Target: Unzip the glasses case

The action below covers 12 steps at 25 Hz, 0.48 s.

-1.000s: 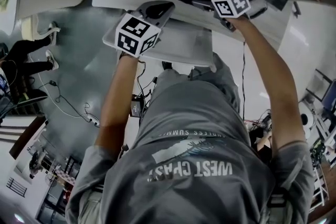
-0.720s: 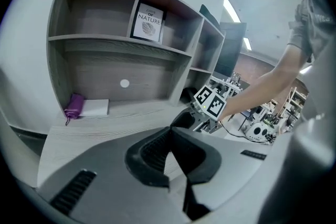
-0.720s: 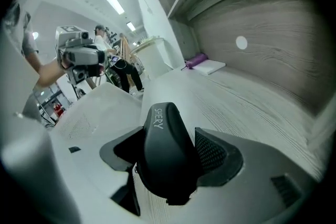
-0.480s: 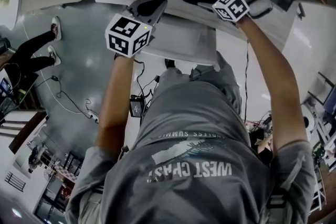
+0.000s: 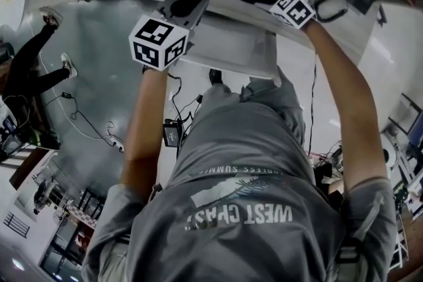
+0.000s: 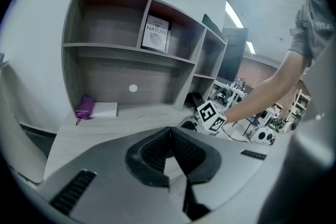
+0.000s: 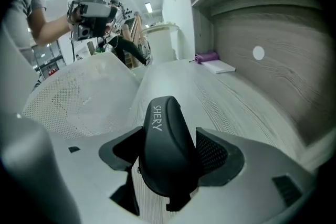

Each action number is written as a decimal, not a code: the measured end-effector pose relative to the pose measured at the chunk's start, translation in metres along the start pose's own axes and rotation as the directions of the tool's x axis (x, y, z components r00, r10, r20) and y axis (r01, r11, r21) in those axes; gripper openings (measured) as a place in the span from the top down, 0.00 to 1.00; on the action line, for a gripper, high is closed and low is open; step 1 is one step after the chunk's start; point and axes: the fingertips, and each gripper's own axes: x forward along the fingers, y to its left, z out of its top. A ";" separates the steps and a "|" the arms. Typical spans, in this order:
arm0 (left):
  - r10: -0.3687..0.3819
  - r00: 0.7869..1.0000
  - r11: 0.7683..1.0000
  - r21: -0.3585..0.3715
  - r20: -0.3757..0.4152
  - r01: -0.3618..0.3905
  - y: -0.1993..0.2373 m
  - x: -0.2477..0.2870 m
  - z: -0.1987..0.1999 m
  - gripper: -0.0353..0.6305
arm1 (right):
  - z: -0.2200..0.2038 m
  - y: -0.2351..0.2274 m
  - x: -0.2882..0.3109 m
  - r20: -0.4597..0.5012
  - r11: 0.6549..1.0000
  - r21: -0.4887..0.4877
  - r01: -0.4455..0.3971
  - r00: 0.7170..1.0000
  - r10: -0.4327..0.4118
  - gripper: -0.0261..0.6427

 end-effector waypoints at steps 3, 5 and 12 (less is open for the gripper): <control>0.005 1.000 1.000 0.006 0.010 -0.005 0.000 -0.004 0.001 0.95 | -0.005 0.000 0.003 -0.035 0.999 -0.039 0.020 0.999 -0.021 0.47; 0.009 1.000 1.000 0.008 0.018 -0.010 0.000 -0.009 0.001 0.95 | -0.006 0.002 0.004 -0.056 0.997 -0.067 0.032 0.998 -0.036 0.47; 0.019 0.999 0.999 0.028 0.048 -0.020 0.003 -0.030 0.015 0.95 | 0.001 0.001 -0.008 -0.102 0.990 -0.116 0.075 0.991 -0.087 0.45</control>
